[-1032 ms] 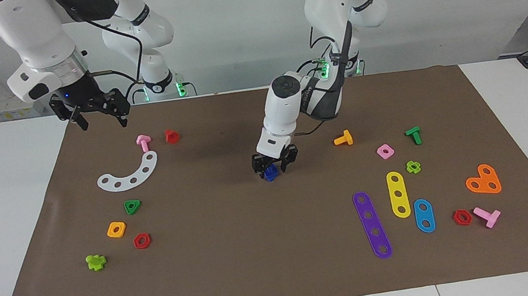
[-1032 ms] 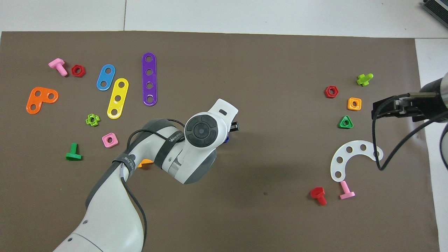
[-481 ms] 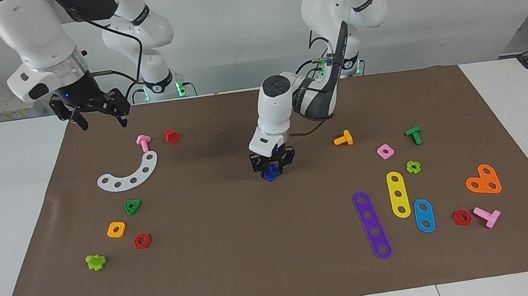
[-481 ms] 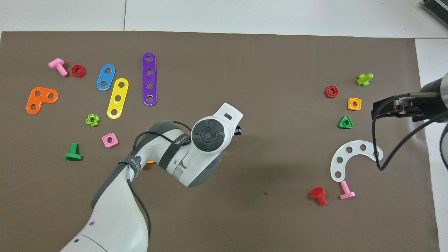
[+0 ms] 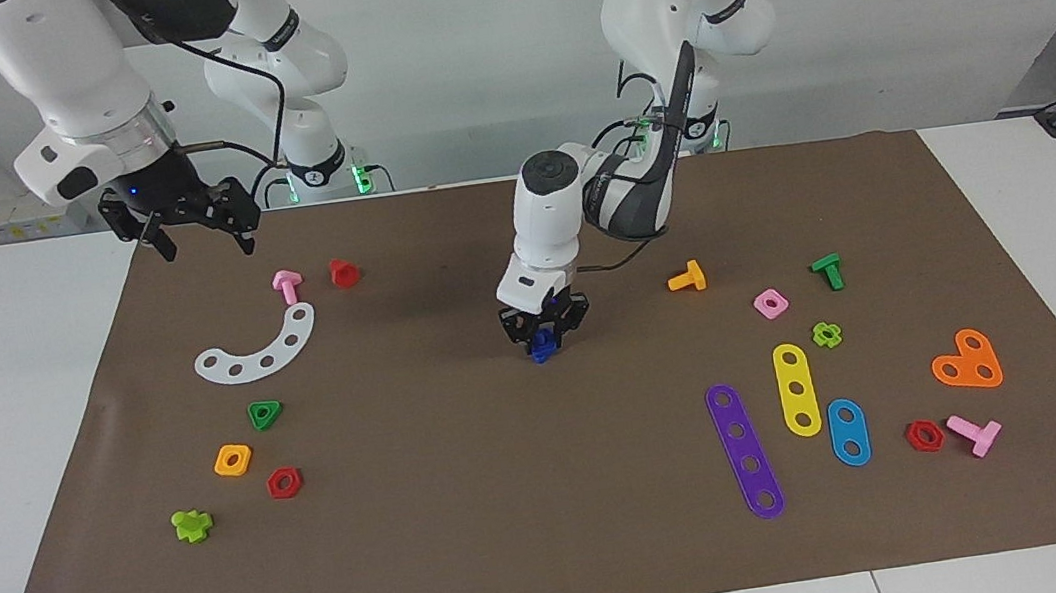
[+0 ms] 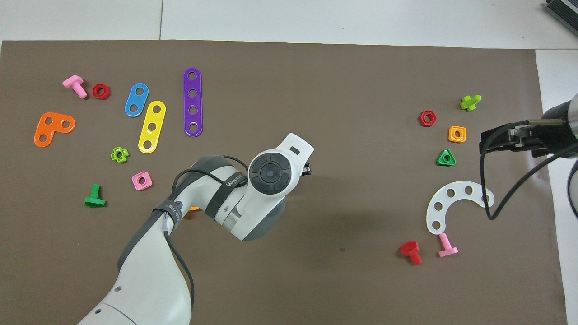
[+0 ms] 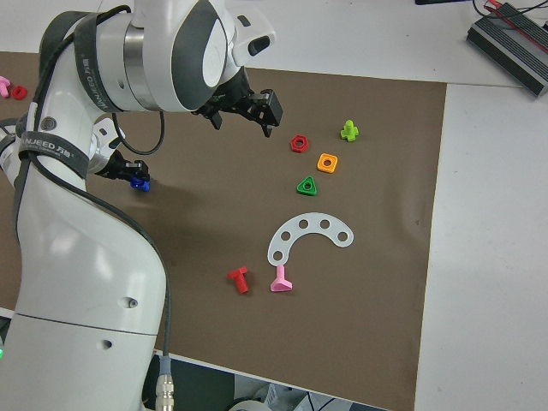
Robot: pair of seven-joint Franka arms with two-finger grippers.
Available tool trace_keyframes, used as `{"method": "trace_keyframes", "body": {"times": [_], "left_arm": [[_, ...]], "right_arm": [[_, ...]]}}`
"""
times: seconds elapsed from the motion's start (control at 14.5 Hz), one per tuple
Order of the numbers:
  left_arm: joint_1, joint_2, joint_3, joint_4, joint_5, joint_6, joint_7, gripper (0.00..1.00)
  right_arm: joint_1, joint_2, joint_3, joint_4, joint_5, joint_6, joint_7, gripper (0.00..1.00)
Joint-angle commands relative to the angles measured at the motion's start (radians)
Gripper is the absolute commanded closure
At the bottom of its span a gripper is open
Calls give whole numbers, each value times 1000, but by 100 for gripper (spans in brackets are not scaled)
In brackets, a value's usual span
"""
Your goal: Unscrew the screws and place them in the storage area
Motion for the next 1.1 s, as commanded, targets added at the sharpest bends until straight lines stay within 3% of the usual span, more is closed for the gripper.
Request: {"method": "trace_keyframes", "body": {"times": [0.0, 0.28, 0.41, 0.76, 1.03], "left_arm": [[-6, 6, 16, 93, 27, -118, -2, 75], [30, 79, 17, 324, -3, -354, 4, 74], [84, 88, 16, 392, -30, -421, 15, 74], [270, 32, 11, 371, -112, -527, 304, 74], [374, -28, 11, 225, -142, -506, 545, 74]], "right_arm": [[-12, -23, 6, -26, 19, 6, -27, 0], [-12, -23, 6, -26, 20, 4, -27, 0], [-12, -23, 6, -26, 19, 4, -27, 0], [-12, -23, 4, -26, 19, 6, -21, 0], [-12, -23, 6, -26, 20, 6, -30, 0]]}}
